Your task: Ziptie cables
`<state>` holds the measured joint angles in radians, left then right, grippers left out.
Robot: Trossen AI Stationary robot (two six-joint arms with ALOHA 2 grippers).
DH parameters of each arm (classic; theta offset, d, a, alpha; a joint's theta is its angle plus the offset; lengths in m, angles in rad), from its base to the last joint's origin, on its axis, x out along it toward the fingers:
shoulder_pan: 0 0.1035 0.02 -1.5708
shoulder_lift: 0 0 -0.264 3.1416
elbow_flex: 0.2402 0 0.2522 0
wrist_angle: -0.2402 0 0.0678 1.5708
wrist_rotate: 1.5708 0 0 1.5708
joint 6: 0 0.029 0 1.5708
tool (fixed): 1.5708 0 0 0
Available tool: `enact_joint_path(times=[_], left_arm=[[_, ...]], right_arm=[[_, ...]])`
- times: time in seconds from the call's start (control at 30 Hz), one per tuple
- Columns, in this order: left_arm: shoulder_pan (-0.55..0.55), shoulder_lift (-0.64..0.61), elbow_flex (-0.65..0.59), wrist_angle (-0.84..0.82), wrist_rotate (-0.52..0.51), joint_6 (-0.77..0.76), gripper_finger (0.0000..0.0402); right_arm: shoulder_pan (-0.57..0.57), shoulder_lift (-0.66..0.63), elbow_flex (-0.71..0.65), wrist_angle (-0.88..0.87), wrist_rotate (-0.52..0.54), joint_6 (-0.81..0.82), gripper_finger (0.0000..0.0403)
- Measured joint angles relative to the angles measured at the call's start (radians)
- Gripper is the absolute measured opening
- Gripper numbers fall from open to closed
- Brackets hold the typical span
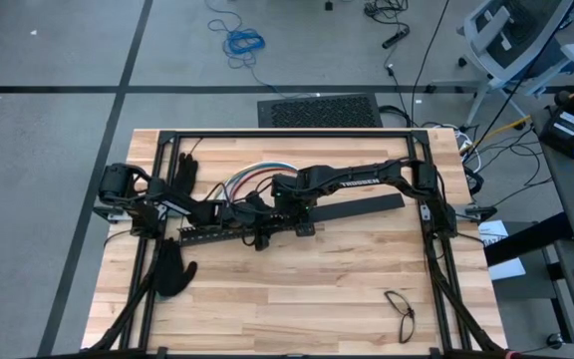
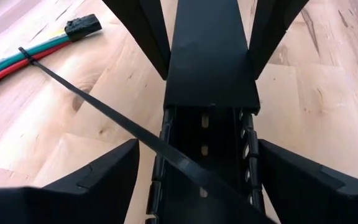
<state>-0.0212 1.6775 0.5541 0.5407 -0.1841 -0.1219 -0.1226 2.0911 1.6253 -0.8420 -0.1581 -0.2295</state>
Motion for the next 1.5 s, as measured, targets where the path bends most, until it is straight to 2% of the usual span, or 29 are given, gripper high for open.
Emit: enact_joint_path(times=[0.3,1.0,1.33,1.5], left_arm=[[0.002,0.044,0.000,0.094,0.020,0.000,0.0294],[0.001,0.058,-0.001,0.094,0.000,0.006,0.0292],[0.001,0.057,-0.001,0.095,-0.002,0.000,0.0223],[0.001,0.057,-0.001,0.098,-0.007,0.000,0.0211]], right_arm=[[0.000,0.000,0.000,0.001,-0.001,-0.019,0.0244],[0.000,0.000,0.000,0.000,0.003,-0.021,0.0244],[0.000,0.000,0.000,0.000,0.005,-0.020,0.0244],[0.000,0.000,0.000,0.019,0.002,-0.027,0.0244]])
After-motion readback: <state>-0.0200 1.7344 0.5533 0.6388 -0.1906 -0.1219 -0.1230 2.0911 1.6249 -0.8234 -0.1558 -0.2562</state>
